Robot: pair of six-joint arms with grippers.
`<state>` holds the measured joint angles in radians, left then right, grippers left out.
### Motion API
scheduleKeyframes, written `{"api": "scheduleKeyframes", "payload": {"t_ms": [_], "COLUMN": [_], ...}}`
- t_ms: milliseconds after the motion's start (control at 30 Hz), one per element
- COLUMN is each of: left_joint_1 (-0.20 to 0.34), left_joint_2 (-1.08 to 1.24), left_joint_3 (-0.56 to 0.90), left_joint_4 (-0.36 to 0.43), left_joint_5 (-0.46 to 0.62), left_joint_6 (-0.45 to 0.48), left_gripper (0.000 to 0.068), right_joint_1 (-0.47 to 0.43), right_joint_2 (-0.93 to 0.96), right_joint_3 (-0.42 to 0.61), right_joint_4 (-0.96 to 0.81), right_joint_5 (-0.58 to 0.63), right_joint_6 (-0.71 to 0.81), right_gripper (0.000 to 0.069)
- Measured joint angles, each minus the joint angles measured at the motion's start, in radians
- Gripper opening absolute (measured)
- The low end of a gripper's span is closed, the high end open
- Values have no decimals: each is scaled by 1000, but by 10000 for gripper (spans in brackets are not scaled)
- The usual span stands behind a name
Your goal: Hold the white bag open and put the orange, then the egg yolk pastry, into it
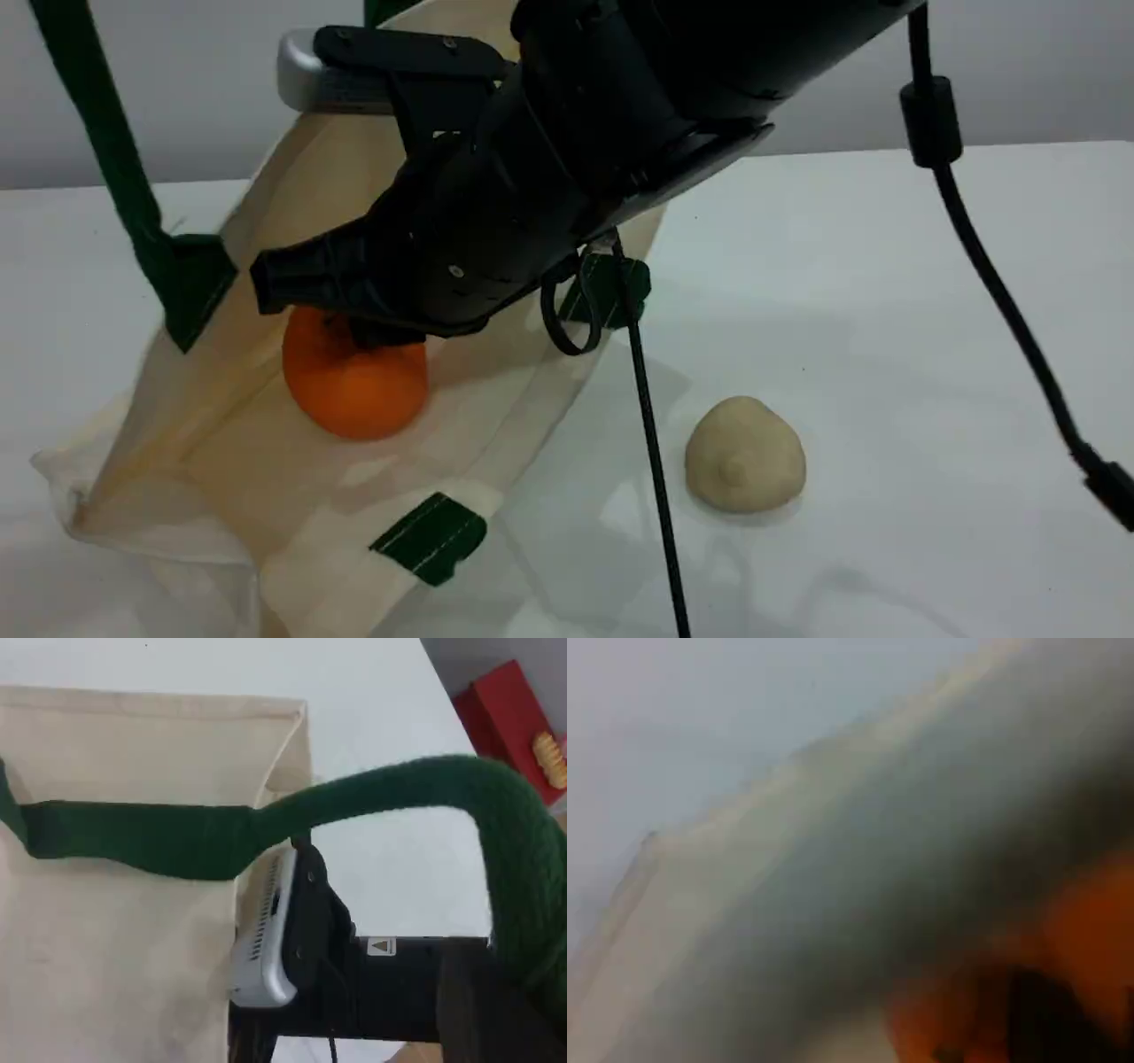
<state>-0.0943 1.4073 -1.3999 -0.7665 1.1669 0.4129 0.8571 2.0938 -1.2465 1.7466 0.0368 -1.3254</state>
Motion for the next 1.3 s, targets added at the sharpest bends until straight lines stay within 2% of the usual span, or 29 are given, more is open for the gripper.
{"api": "scheduleKeyframes", "payload": {"t_ms": [133, 233, 300, 533, 600, 800, 1300], "left_joint_1": [0, 0, 0, 0, 0, 0, 0], "left_joint_2": [0, 0, 0, 0, 0, 0, 0], "left_joint_3": [0, 0, 0, 0, 0, 0, 0], "left_joint_4": [-4, -6, -6, -3, -3, 1, 6], "left_joint_5": [1, 1, 1, 3, 3, 0, -5], "left_joint_6": [0, 1, 2, 12, 15, 16, 16], "left_gripper": [71, 71, 71, 71, 71, 71, 71], "right_joint_1": [0, 0, 0, 0, 0, 0, 0], "right_joint_2": [1, 1, 1, -6, -16, -96, -428], "right_joint_3": [0, 0, 0, 3, 6, 75, 492], "right_joint_4": [-1, -1, -3, -3, -3, -3, 0], "right_joint_5": [-10, -10, -7, -6, -6, -18, -230], "right_joint_6": [-12, -29, -42, -92, -94, -98, -128], "right_gripper": [50, 94, 146, 427, 469, 495, 495]}}
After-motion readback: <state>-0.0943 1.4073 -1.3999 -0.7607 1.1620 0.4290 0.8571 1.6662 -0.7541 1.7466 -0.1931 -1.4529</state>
